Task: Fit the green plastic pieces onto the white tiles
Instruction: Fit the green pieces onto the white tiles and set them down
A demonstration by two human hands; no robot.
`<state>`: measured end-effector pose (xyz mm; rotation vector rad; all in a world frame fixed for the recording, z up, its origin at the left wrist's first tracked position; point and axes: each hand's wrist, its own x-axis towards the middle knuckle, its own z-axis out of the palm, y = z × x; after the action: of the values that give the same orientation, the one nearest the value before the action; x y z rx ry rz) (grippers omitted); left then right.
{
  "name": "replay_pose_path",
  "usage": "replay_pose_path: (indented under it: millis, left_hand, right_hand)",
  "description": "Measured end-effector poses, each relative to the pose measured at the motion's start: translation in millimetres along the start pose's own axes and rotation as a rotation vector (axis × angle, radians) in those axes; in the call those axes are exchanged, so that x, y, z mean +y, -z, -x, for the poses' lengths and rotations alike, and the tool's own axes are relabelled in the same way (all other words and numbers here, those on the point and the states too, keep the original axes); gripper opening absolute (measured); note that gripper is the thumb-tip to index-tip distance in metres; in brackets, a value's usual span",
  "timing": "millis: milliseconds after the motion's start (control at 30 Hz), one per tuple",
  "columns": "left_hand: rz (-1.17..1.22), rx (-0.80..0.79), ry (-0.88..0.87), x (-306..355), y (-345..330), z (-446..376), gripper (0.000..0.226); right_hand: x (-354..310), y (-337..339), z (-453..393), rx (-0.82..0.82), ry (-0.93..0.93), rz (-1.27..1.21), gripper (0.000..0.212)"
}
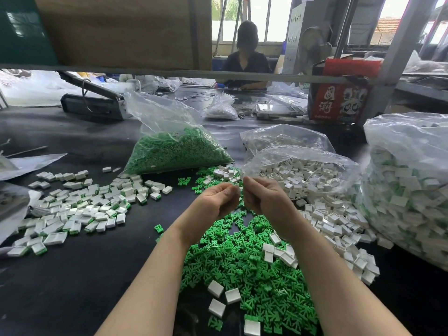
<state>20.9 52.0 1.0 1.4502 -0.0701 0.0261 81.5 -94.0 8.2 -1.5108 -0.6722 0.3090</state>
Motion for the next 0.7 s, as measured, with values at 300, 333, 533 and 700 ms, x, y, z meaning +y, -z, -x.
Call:
replay_pose_path:
  millis: [300, 333, 533, 700]
  left_hand:
    - [-0.021, -0.056, -0.024, 2, 0, 2, 0.035]
    - [-0.026, -0.063, -0.022, 2, 2, 2, 0.034]
    - [-0.097, -0.122, 0.011, 0, 5, 2, 0.024]
    - [-0.094, -0.137, 0.011, -1, 5, 3, 0.029]
  right_hand:
    - [1, 1, 1, -0.076, -0.029, 0.008, 0.043]
    - [1, 2, 1, -0.094, -0.037, 0.004, 0.042]
    - [1, 11, 4, -0.228, -0.125, 0.009, 0.041]
    - [3, 12, 4, -0.265, -0.124, -0.015, 0.040]
